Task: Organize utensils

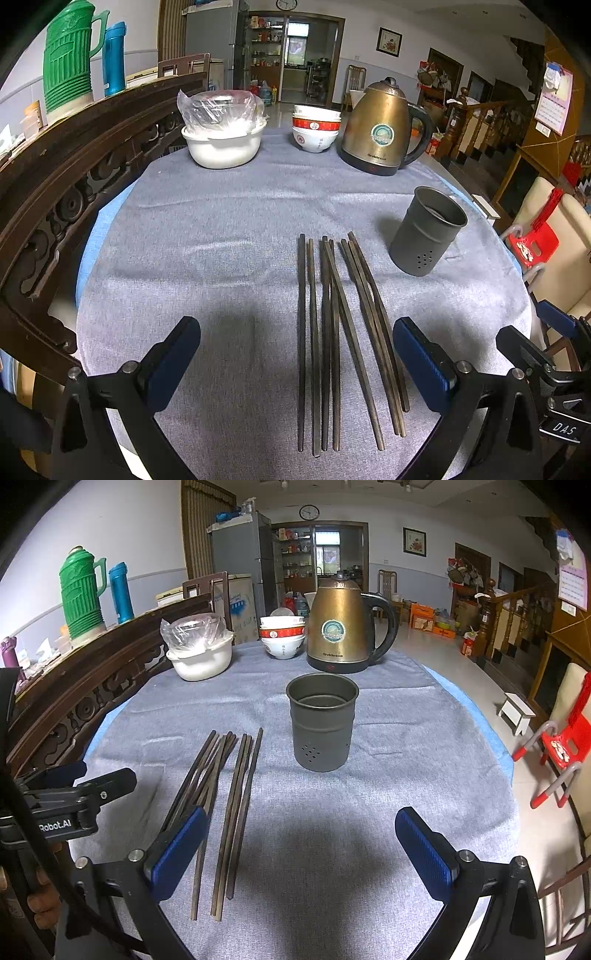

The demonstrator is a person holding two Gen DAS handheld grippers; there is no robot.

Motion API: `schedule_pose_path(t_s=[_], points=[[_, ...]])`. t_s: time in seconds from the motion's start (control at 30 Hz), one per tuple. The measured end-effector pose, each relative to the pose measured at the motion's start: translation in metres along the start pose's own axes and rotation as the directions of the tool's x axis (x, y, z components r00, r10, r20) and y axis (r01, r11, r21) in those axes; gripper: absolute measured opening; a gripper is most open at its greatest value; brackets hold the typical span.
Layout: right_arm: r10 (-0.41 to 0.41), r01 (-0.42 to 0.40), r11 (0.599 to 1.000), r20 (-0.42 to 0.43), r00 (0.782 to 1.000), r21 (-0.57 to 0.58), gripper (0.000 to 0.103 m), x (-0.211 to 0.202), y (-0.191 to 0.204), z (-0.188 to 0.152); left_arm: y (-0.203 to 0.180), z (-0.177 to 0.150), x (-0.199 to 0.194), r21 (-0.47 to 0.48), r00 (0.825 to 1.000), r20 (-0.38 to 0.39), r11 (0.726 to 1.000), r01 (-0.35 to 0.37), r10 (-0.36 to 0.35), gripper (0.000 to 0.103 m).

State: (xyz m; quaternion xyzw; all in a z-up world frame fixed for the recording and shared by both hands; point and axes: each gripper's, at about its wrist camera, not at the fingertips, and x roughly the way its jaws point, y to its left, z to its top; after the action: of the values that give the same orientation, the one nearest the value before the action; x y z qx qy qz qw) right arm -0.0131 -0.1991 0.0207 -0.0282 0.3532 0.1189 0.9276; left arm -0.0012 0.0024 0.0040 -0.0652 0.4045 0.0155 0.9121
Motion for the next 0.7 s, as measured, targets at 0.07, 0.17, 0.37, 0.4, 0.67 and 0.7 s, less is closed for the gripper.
schedule_pose_path(t_s=[0.07,0.17,0.37,0.4,0.67,0.7], points=[[-0.001,0.001,1.0,-0.001,1.0,-0.002,0.103,0.0002,0.0008,0.0008,-0.0001,0.0,-0.0004,0.0,1.0,0.0,1.0,0.0,0.0,0.103],[0.0,0.0,1.0,0.001,1.0,-0.003,0.103,0.0002,0.0011,0.0011,-0.0006,-0.0001,-0.0006,0.001,1.0,0.0,1.0,0.0,0.0,0.103],[0.0,0.0,1.0,0.001,1.0,-0.004,0.103,-0.0001,0.0015,0.0023,-0.0005,0.0003,-0.0001,0.001,1.0,-0.002,1.0,-0.001,0.001,0.103],[0.0,0.0,1.0,0.002,1.0,-0.005,0.103,-0.0003,0.0017,0.0023,-0.0006,0.0004,-0.0002,0.002,1.0,-0.002,1.0,-0.001,0.001,0.103],[0.0,0.0,1.0,0.002,1.0,-0.005,0.103,-0.0009,0.0013,0.0025,-0.0003,0.0005,-0.0004,0.003,1.0,-0.002,1.0,0.002,-0.002,0.103],[-0.001,0.001,1.0,0.002,1.0,-0.004,0.103,-0.0006,0.0016,0.0023,-0.0003,0.0005,-0.0002,0.003,1.0,-0.002,1.0,0.002,-0.002,0.103]])
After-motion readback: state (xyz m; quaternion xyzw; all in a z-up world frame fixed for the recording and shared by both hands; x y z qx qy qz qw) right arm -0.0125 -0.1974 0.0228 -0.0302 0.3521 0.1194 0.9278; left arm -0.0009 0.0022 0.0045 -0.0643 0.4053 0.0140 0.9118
